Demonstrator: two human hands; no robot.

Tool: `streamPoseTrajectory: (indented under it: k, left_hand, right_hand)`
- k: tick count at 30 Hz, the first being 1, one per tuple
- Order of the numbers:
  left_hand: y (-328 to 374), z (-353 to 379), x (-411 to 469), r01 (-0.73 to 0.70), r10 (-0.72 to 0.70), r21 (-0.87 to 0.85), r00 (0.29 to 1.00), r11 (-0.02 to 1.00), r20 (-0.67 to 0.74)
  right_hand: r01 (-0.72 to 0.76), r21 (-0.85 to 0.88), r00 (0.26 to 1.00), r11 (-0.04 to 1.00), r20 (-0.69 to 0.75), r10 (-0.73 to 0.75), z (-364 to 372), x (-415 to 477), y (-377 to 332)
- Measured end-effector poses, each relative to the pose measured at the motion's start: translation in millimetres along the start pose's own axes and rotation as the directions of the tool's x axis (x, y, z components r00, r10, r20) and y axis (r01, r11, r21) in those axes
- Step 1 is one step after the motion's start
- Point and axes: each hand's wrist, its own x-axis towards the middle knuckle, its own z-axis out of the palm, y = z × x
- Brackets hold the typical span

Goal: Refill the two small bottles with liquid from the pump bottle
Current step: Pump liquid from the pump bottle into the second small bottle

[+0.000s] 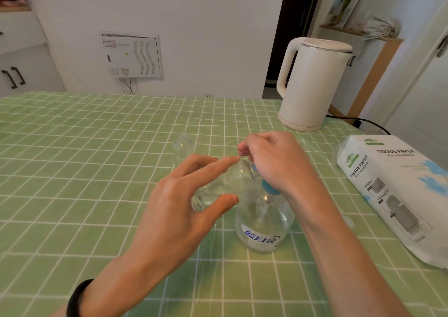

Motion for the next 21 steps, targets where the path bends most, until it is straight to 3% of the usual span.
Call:
streamPoseTrajectory:
  k: [7,21]
  left_hand:
    - [2.4,-2.6,0.2,-0.005,0.005,-0.007,1.000,1.000,-0.001]
    - [0.9,0.1,-0.3,-0.004,0.004,-0.006,1.000,1.000,0.001]
  right_hand:
    - [0.059,0.003,0.998,0.998,-0.038,-0.059,-2.7,-1.0,-2.9]
    - [0.029,0.005,1.000,1.000,-0.010,-0.029,-1.4,-1.1,-2.5]
